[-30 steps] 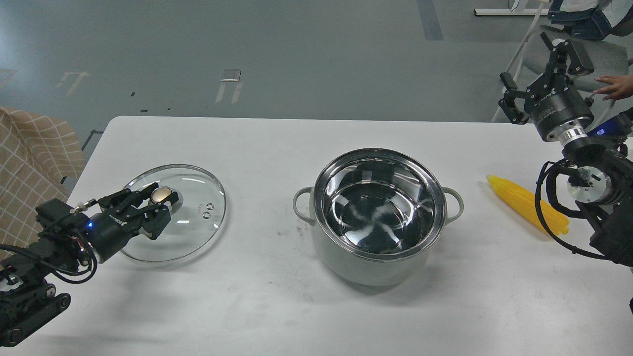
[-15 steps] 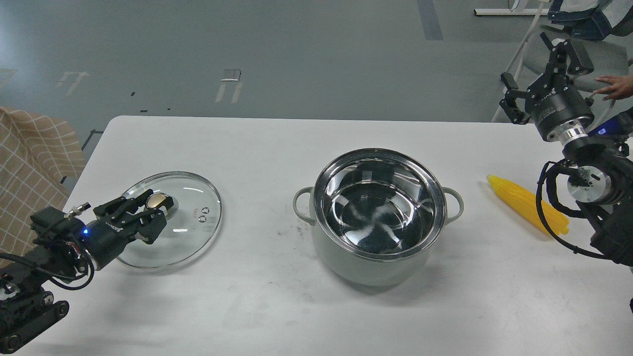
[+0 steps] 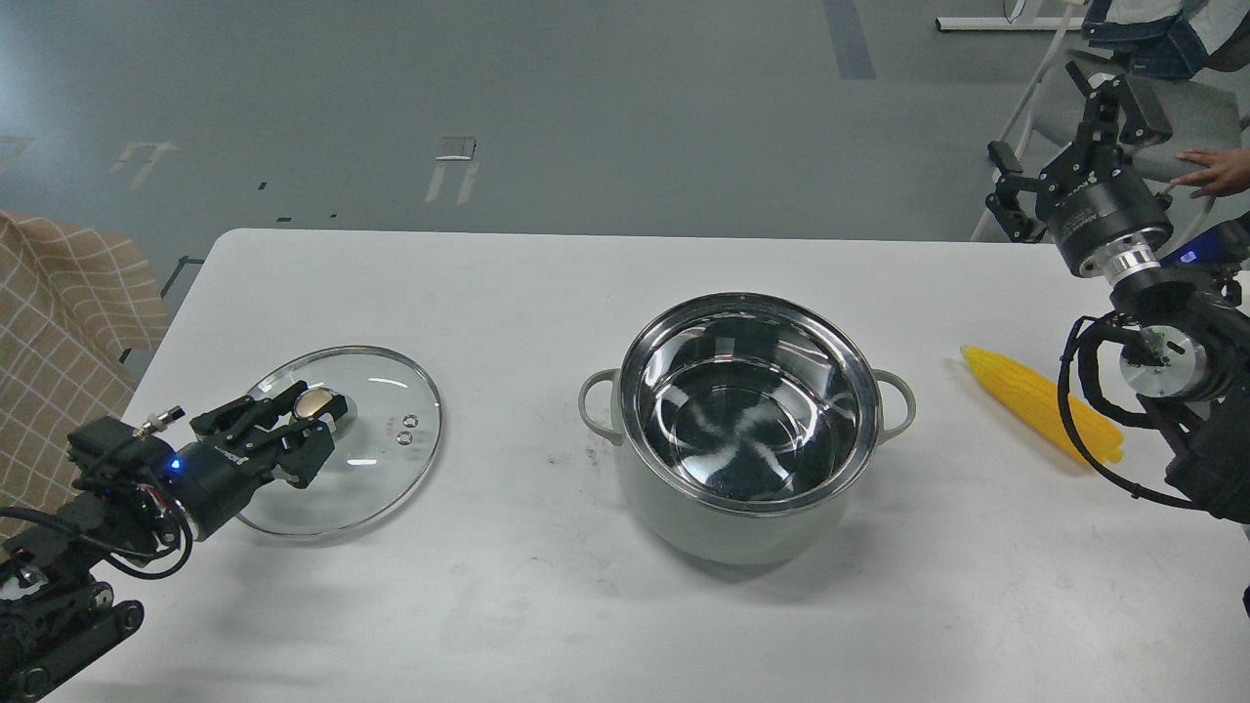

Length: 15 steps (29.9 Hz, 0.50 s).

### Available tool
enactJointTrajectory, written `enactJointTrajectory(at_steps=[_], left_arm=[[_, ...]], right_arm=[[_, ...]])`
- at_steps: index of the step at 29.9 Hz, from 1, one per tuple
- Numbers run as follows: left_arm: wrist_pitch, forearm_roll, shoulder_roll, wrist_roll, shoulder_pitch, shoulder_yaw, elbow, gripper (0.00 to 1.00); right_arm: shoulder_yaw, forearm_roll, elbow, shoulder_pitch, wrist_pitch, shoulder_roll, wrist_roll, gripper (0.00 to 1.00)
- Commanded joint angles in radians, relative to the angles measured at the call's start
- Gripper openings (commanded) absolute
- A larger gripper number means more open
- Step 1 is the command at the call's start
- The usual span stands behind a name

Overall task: Open pot and put corn in
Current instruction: 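Lower the lid onto the table beside the pot and release it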

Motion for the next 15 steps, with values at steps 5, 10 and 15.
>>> enactJointTrajectory(at_steps=[5, 10, 15], left_arm=[[0.000, 0.007, 0.000, 0.000, 0.002, 0.002, 0.018, 0.14], [0.000, 0.006, 0.000, 0.000, 0.002, 0.000, 0.018, 0.32], [0.000, 0.003, -0.003, 0.000, 0.000, -0.003, 0.016, 0.79]], right_arm=[[0.000, 0.000, 0.000, 0.001, 0.000, 0.000, 0.000, 1.00], [0.000, 0.000, 0.000, 0.002, 0.000, 0.000, 0.000, 1.00], [0.000, 0.000, 0.000, 0.002, 0.000, 0.000, 0.000, 1.00]])
